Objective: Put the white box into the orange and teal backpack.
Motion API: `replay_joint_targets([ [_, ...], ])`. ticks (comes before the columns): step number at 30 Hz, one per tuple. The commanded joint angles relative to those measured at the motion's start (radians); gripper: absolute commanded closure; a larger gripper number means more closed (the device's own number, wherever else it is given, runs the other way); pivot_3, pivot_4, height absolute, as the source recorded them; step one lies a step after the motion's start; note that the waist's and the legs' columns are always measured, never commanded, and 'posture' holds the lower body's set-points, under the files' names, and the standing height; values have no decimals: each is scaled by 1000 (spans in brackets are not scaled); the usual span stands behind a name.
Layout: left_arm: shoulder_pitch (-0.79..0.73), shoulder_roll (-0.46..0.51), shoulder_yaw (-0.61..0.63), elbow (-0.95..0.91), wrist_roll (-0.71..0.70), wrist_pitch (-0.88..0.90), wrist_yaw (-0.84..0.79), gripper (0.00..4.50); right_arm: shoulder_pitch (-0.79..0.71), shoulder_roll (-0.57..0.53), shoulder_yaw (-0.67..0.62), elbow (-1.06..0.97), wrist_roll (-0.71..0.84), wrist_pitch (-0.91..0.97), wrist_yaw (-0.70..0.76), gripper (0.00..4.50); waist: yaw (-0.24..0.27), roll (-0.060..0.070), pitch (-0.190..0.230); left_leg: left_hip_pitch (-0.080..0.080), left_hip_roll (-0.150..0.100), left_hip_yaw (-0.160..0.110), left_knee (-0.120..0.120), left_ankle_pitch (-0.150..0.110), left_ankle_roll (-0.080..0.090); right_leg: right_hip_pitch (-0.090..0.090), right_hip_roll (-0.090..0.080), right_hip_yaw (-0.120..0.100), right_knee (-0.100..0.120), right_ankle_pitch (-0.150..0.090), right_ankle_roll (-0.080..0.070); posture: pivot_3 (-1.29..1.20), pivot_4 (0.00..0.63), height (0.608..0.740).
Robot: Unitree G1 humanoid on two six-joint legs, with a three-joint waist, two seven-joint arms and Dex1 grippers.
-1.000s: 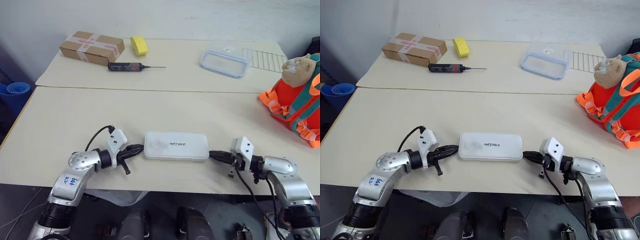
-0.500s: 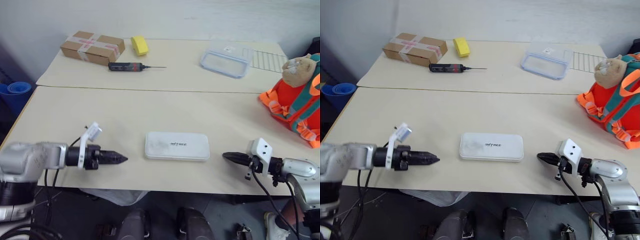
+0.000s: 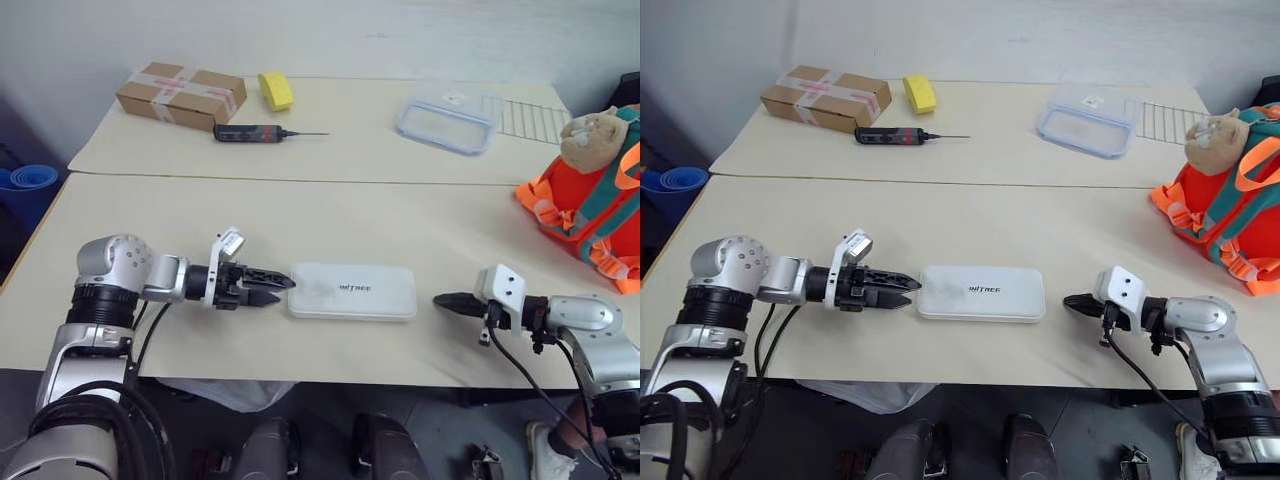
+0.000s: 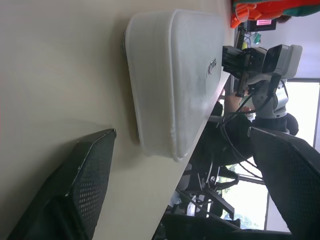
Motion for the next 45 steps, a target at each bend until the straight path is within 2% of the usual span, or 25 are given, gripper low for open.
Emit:
replay_joint_targets([
  [1,-30,-57,53,57,64,-6,51,23,-31,13,17,15,-5,-6,5,4500,4,0,0,0,0,0,0,0,0,0,0,0,0,0,0,0,150,740],
  [7,-62,-140,102,117,130,-25,79,23,-70,29,50,51,-19,-27,24,4500,5,-1,-1,0,-1,-1,4,0,1,1,0,-1,2,0,0,0,150,740],
  [16,-67,-272,138,92,125,1,96,23,-134,96,85,66,-28,-56,16,4500,2,-1,-1,0,-1,-1,5,0,0,1,0,0,3,0,0,0,150,740],
  [19,-66,-302,193,103,132,1,129,610,-130,104,89,50,-29,-39,10,4500,2,-1,-1,0,-1,-1,5,0,0,1,0,0,3,0,0,0,150,740],
  [26,-36,-292,227,47,102,1,127,2750,-56,68,30,27,9,-12,-1,4500,4,-1,-1,0,-1,-1,5,0,0,1,-1,0,3,0,0,0,150,740],
  [28,22,-264,209,-93,80,-47,68,3245,41,50,-60,-28,88,18,-2,4144,6,-1,-1,-1,-1,-2,4,-1,0,1,-1,-1,3,0,0,0,150,740],
  [31,113,-207,152,-274,65,-141,-43,3293,180,29,-167,-108,146,41,-26,3258,4,-1,-1,-1,-1,-2,2,-1,-1,0,-2,0,1,0,0,0,150,740],
  [34,242,-159,114,-463,111,-448,-243,3293,359,60,-356,-181,220,62,-123,2303,4,0,-1,-1,0,-2,1,-1,-1,1,-2,0,0,0,0,0,150,740],
  [36,314,-108,56,-540,178,-652,-385,3293,418,95,-455,-219,269,89,-200,1616,4,-1,-1,0,1,-1,-1,-2,-3,1,-2,1,-2,0,-1,0,150,740],
  [38,351,-88,43,-569,213,-805,-479,3293,432,130,-562,-222,293,95,-314,943,0,-1,-1,1,1,1,-3,-4,-9,0,-3,2,-9,0,-1,0,150,740],
  [40,354,-87,45,-573,225,-880,-515,3293,405,140,-627,-203,296,103,-405,202,0,0,-1,1,1,2,-3,-4,-9,0,-3,3,-9,0,-1,0,150,740],
  [41,352,-88,42,-570,230,-900,-522,3293,390,139,-640,-197,298,112,-429,20,-1,0,-1,1,1,2,-3,-4,-9,0,-3,4,-8,0,-1,0,150,740],
  [45,348,-104,8,-587,246,-946,-523,3293,206,62,-610,-66,255,142,-488,20,-6,0,-1,1,2,2,-4,-4,-7,-1,-3,4,-8,0,-2,0,150,740],
])
